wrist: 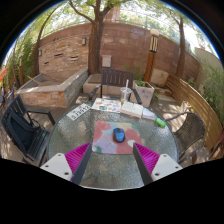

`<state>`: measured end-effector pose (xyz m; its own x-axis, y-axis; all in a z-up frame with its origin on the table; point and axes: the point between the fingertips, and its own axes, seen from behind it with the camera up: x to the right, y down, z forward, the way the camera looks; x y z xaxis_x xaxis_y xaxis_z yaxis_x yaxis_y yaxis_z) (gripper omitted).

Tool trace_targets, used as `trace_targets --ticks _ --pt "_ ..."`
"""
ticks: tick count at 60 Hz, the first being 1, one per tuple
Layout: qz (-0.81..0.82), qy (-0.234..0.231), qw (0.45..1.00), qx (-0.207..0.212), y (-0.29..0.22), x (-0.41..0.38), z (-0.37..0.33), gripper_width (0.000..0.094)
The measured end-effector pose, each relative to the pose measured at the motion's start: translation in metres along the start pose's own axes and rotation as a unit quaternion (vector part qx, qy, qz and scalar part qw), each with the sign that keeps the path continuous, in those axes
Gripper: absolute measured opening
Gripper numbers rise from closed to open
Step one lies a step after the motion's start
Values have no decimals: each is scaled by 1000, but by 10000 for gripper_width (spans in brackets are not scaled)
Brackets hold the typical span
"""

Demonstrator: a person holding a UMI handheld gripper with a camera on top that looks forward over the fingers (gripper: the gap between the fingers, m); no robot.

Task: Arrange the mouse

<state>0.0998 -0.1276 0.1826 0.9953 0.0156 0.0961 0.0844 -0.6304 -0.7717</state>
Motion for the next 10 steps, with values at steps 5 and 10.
trace_targets --ticks 5,10 --pt "4 6 1000 0 1 1 -5 847" --pt "7 7 1000 0 1 1 -8 847"
